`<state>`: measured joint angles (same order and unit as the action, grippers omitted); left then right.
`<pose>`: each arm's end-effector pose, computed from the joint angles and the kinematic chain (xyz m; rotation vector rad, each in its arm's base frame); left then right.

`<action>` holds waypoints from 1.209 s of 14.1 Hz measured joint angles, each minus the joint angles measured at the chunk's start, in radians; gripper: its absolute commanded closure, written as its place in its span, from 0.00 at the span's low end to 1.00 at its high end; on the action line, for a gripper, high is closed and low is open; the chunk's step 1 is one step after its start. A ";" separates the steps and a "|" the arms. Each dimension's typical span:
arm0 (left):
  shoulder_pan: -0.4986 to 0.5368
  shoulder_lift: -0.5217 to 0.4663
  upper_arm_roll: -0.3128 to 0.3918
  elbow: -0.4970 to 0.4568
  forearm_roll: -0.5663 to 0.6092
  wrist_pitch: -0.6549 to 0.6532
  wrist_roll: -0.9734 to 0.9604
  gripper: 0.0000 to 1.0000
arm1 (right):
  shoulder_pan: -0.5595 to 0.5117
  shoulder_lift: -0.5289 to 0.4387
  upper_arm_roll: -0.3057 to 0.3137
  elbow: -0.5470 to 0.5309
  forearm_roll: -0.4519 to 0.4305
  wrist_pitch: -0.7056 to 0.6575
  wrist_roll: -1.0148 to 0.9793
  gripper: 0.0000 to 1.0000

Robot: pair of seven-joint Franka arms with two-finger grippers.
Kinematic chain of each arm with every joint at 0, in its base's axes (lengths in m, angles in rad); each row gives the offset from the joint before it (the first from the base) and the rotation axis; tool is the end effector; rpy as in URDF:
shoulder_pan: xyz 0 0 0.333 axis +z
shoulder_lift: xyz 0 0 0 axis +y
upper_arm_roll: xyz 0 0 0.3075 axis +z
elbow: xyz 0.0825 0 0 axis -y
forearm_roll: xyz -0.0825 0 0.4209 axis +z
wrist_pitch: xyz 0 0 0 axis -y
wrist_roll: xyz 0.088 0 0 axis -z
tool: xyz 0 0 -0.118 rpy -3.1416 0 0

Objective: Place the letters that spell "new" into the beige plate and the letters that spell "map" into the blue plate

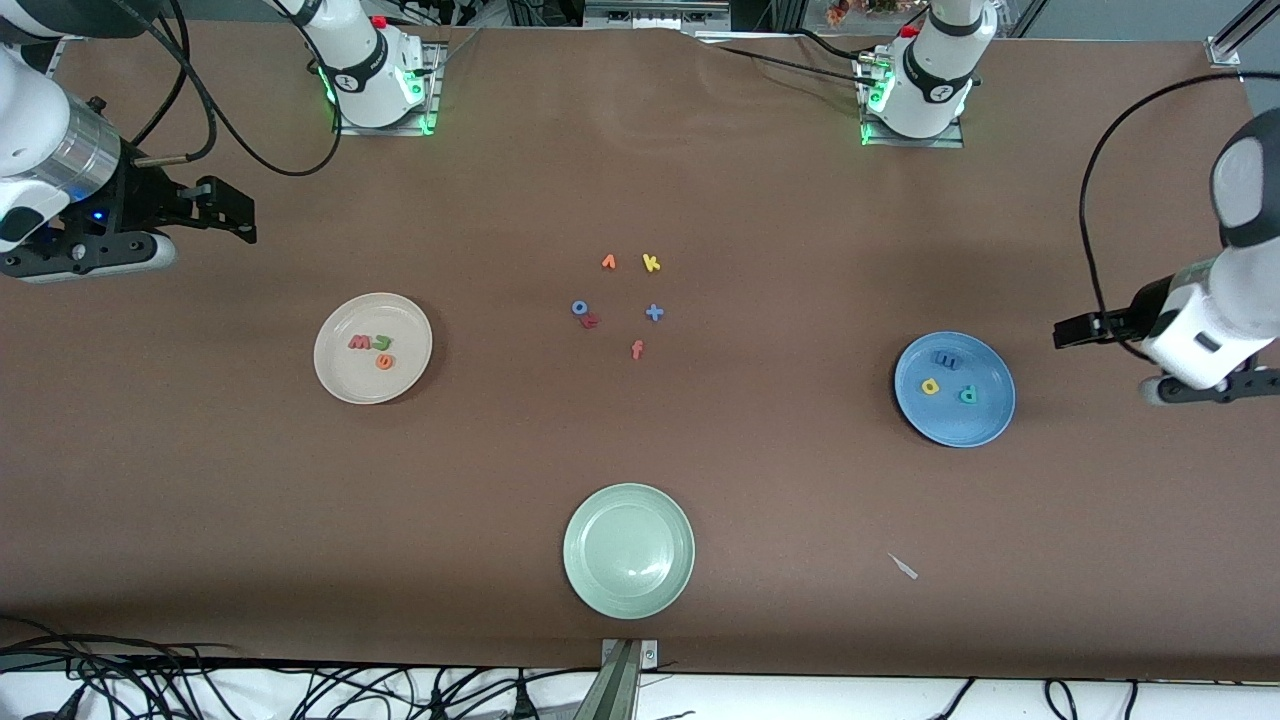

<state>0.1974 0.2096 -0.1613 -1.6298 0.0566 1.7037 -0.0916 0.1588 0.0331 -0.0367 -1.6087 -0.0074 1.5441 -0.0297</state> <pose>0.6424 0.0356 0.4572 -3.1038 -0.1829 0.2058 0.5900 0.0718 0.5640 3.1158 0.2371 -0.1519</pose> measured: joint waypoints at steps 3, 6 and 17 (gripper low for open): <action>-0.025 -0.093 0.002 -0.048 -0.001 0.000 0.000 0.00 | 0.000 0.000 -0.001 0.000 0.000 0.000 0.000 0.00; -0.049 -0.146 0.004 -0.087 -0.004 -0.025 -0.005 0.00 | 0.000 0.000 -0.001 0.000 0.000 0.001 0.000 0.00; -0.060 -0.293 0.010 -0.094 -0.048 -0.110 -0.005 0.00 | 0.000 0.000 -0.003 0.000 0.000 0.002 0.000 0.00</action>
<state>0.1378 -0.0833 -0.1513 -1.7241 0.0086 1.5933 -0.0969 0.1585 0.0332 -0.0394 -1.6086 -0.0077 1.5456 -0.0299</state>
